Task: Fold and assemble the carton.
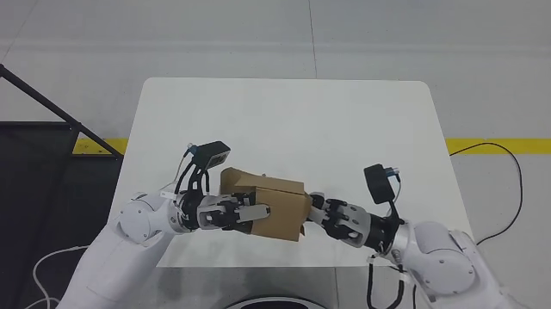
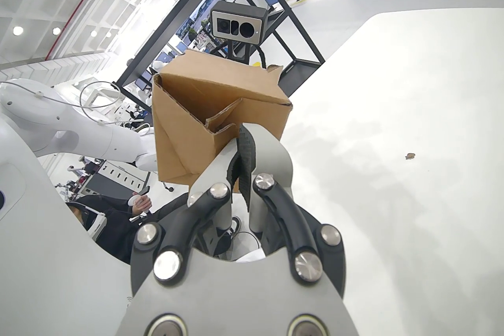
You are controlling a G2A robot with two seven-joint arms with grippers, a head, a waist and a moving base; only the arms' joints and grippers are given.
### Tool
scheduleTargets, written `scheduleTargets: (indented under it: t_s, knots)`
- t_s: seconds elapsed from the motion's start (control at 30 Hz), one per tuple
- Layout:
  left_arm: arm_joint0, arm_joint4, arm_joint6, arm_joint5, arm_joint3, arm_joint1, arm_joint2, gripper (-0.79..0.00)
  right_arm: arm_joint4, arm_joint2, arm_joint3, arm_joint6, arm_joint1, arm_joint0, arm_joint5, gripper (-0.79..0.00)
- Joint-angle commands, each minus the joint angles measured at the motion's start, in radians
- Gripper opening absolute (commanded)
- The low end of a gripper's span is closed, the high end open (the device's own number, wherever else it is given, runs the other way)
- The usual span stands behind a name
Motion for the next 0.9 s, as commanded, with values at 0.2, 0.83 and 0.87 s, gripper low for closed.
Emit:
scheduleTargets:
  t_s: [0.2,0.83,0.87]
  knots:
    - [-0.002,0.001,0.002,-0.002,0.002,0.001,0.003,-0.785,-0.017,-0.016,-0.009,0.001,-0.002,0.007,0.010,-0.785]
    - [-0.010,0.001,0.003,-0.003,0.007,0.003,0.009,-0.785,-0.039,-0.052,-0.009,0.006,-0.008,0.042,0.038,-0.785]
    - [-0.010,0.000,0.003,-0.003,0.007,0.003,0.008,-0.785,-0.038,-0.052,-0.010,0.006,-0.008,0.041,0.038,-0.779]
